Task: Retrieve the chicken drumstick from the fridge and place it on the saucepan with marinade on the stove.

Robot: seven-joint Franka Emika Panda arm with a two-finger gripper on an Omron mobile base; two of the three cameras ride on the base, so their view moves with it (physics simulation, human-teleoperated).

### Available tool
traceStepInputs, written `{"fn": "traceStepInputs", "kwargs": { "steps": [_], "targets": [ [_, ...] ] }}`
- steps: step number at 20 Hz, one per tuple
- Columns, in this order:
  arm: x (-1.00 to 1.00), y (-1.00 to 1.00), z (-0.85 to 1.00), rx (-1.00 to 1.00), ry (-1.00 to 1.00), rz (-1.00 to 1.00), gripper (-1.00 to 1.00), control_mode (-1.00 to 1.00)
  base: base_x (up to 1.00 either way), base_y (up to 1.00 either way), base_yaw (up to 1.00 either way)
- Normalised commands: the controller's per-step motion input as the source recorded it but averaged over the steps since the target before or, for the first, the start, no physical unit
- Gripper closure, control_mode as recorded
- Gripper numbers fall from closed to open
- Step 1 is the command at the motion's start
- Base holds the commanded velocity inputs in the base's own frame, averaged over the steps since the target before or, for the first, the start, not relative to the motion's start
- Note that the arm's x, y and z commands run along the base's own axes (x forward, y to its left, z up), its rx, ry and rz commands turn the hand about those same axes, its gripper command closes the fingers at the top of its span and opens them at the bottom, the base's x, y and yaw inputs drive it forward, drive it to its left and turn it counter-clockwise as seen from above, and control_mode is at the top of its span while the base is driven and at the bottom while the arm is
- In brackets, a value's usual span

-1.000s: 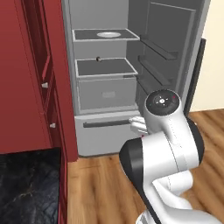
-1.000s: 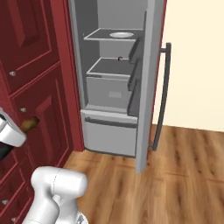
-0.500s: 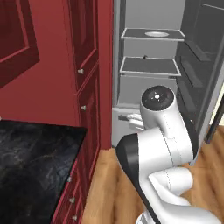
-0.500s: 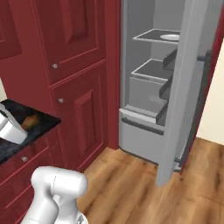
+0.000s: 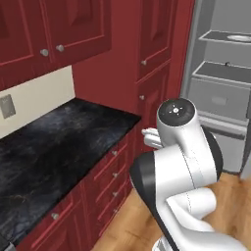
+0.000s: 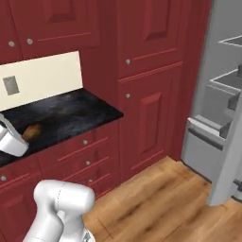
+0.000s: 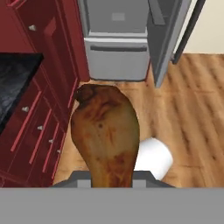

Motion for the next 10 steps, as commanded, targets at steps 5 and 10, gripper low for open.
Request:
{"fn": "traceStepInputs", "kwargs": {
  "steps": [5,10],
  "targets": [
    [0.00,0.00,0.00,0.00,0.00,0.00,1.00,1.00,-0.30,-0.18,0.64],
    [0.00,0.00,0.00,0.00,0.00,0.00,1.00,1.00,-0.01,-0.03,0.68]
  ]
}}
